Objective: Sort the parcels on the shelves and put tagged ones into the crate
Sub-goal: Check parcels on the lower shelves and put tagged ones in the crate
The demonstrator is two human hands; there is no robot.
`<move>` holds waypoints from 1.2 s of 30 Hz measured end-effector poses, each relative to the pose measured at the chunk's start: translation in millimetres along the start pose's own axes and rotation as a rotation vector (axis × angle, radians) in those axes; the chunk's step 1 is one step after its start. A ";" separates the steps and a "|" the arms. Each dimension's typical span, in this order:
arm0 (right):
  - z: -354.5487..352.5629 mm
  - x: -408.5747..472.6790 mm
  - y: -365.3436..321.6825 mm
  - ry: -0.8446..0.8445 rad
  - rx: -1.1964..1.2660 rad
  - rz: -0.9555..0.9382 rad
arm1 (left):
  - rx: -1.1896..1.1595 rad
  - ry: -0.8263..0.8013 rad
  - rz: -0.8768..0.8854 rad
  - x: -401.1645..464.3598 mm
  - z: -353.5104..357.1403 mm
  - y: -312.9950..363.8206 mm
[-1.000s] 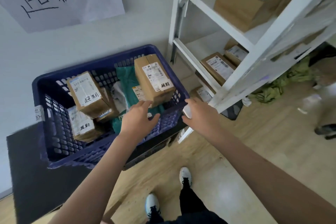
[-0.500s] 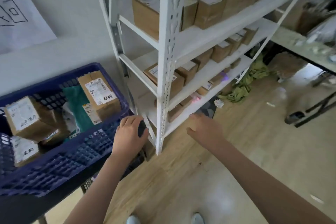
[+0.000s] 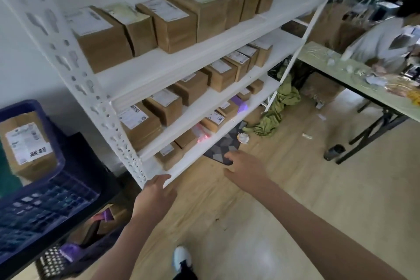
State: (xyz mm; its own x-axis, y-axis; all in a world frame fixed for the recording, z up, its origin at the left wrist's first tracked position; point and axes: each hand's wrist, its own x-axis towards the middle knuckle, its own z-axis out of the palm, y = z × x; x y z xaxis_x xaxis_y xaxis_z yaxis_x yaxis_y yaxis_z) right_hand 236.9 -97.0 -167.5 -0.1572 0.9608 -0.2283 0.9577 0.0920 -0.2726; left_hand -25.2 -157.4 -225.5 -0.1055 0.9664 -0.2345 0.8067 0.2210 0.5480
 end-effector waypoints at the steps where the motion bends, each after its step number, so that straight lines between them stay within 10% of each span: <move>1: -1.4 12.1 6.0 -0.012 -0.006 -0.006 | 0.001 -0.011 -0.014 11.0 4.2 3.9; 18: -15.4 205.5 66.6 -0.019 -0.046 -0.308 | 0.092 -0.021 -0.226 184.2 79.3 34.2; 36: 384.1 427.0 92.1 0.045 0.035 -0.658 | 0.140 0.322 -0.438 312.7 321.5 -184.6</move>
State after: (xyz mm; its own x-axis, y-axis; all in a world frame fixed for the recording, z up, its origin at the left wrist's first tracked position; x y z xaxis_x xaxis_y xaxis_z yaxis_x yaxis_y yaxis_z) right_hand 165.4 221.2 -649.1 -0.6963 0.7169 0.0359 0.6564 0.6562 -0.3723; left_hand -20.1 61.7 -658.2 -0.6025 0.7845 -0.1472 0.7148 0.6123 0.3378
